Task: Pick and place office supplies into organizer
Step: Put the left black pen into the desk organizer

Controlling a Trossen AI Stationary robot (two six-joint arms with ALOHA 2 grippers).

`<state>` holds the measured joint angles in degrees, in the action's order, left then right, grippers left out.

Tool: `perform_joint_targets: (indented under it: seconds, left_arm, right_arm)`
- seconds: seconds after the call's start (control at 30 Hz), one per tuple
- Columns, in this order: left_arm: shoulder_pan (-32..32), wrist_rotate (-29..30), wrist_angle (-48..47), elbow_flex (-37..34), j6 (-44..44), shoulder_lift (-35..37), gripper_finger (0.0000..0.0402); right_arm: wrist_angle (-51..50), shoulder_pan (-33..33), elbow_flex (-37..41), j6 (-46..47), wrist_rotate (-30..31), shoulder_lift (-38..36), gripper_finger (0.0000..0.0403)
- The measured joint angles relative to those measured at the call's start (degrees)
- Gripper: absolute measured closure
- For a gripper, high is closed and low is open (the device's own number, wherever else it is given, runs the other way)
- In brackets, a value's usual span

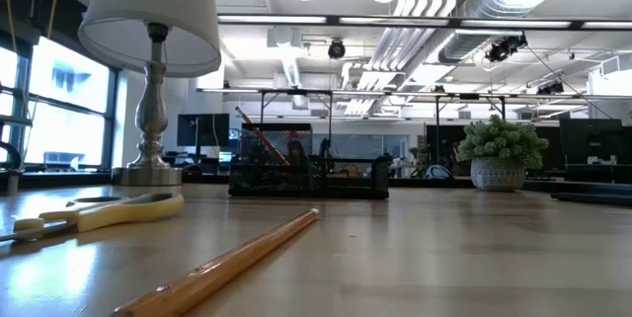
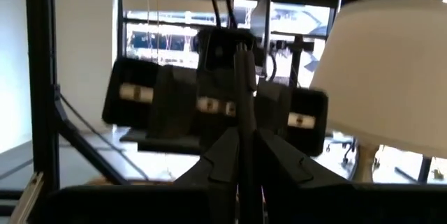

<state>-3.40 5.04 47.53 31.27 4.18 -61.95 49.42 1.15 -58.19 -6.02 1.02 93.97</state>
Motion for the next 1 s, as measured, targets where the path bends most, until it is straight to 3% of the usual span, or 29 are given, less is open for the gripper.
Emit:
perform_joint_targets:
  seconds: [0.3, 0.43, 0.6, 0.8, 1.0]
  left_arm:
    - [0.0, -1.3, 2.4, 0.0, 2.5, -0.7, 0.0218]
    - [0.0, 1.7, 1.8, 0.0, 3.6, -0.9, 0.0222]
    - [0.0, 3.6, 2.1, 0.1, 3.5, -2.0, 0.0268]
    - [0.0, 3.6, 1.6, 0.0, 1.4, -2.5, 0.0380]
    - [0.0, 3.9, 0.3, 0.0, 0.5, -2.5, 0.0368]
  right_arm:
    - [-3.7, 0.8, 0.0, 0.0, 1.7, 0.0, 0.0376]
    - [-3.3, 0.8, 0.0, 0.0, 2.0, 0.0, 0.0369]
    - [-3.1, 0.8, 0.0, 0.0, 2.0, 0.0, 0.0371]
    - [-5.9, 0.8, 0.0, 1.1, 2.2, 0.0, 0.0369]
    - [-8.8, 0.8, 0.0, 3.9, 2.0, 0.0, 0.0358]
